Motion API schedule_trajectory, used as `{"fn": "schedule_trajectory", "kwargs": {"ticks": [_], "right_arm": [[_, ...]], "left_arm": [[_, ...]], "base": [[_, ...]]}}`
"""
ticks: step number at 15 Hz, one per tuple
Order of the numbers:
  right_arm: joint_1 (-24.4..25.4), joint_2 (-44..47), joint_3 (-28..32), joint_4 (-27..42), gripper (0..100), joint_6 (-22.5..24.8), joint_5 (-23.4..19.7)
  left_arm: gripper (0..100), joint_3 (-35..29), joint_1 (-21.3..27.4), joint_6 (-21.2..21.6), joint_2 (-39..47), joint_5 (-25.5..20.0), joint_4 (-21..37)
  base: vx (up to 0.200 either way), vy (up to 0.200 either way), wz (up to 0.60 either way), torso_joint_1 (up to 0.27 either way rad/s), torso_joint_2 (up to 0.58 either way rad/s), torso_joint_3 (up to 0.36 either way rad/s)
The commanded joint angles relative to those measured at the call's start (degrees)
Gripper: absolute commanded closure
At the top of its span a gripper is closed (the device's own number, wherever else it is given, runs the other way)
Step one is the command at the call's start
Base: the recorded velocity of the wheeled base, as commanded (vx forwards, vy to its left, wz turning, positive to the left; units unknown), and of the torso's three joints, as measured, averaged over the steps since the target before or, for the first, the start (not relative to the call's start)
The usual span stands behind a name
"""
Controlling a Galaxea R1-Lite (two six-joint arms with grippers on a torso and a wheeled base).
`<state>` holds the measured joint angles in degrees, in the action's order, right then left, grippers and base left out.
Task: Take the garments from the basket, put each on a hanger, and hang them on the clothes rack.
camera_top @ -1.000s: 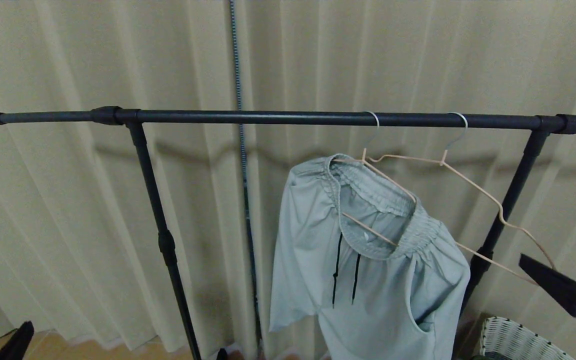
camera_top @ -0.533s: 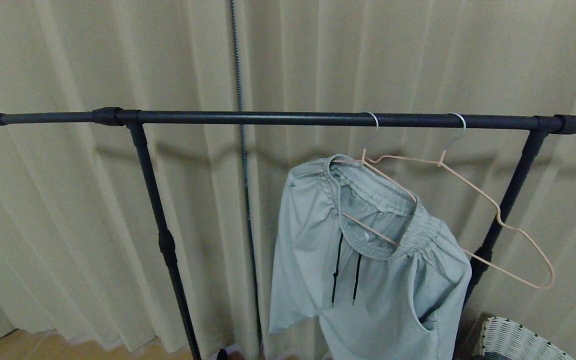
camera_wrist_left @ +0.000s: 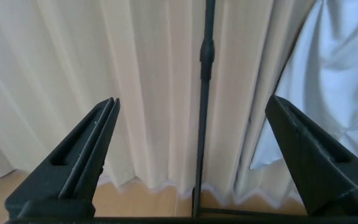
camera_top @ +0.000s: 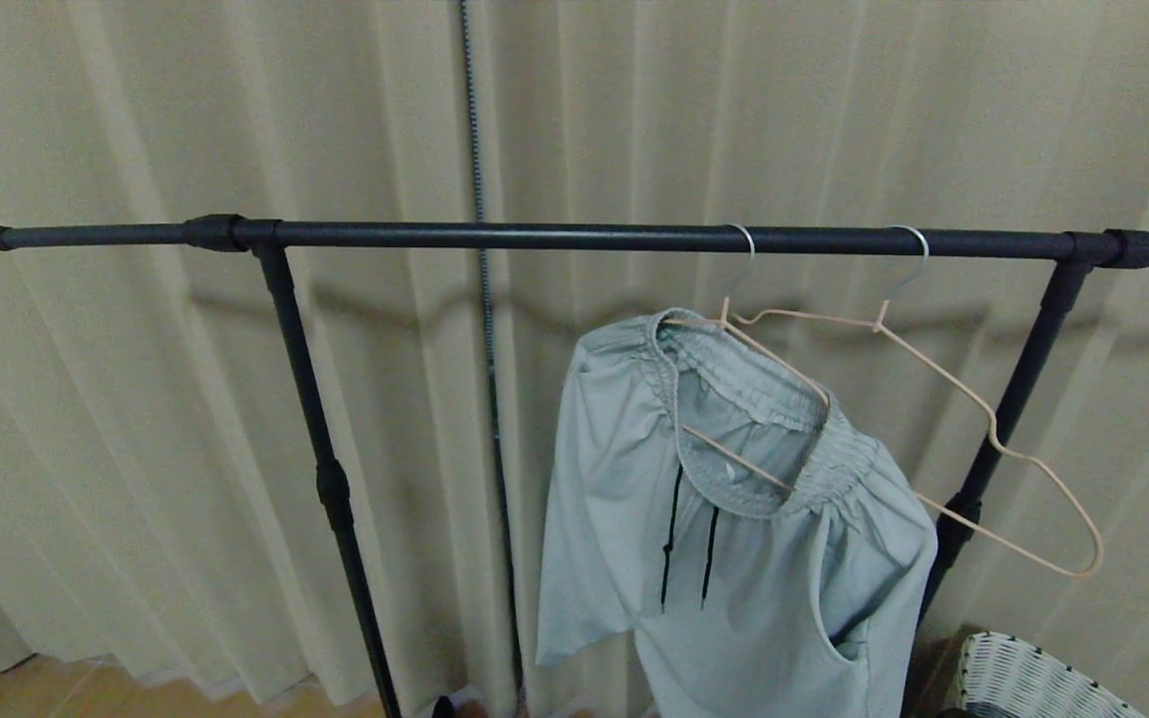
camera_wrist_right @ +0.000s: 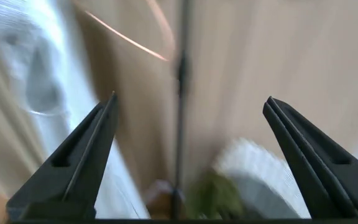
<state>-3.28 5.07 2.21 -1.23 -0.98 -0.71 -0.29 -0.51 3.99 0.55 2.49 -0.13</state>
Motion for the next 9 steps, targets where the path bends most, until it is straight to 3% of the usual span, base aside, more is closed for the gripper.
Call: {"fn": "schedule_trajectory", "kwargs": {"ticks": [1,4,6,9], "right_arm": [[3.72,-5.07,-2.21,-0.44,0,0.98,-0.96],[3.72,-5.07,-2.21,-0.35,0,1.77,-1.31],[3.72,-5.07,-2.21,-0.35,0,1.94,-1.31],[3.63,-5.07,-2.21,-0.44,0,1.85,-1.40]], "left_arm": [[0,0.03,-0.02,0.41,0.07,-0.73,-0.04],[0,0.03,-0.02,3.31,-0.02,-2.40,-0.13],[0,0.20,-0.02,2.78,-0.02,-6.18,-0.13],[0,0.29,-0.02,2.96,-0.02,-8.11,-0.31]], "base": [[0.000,0.000,0.00,0.000,0.00,0.000],[0.000,0.000,0.00,0.000,0.00,0.000],[0.000,0.000,0.00,0.000,0.00,0.000],[0.000,0.000,0.00,0.000,0.00,0.000]]}}
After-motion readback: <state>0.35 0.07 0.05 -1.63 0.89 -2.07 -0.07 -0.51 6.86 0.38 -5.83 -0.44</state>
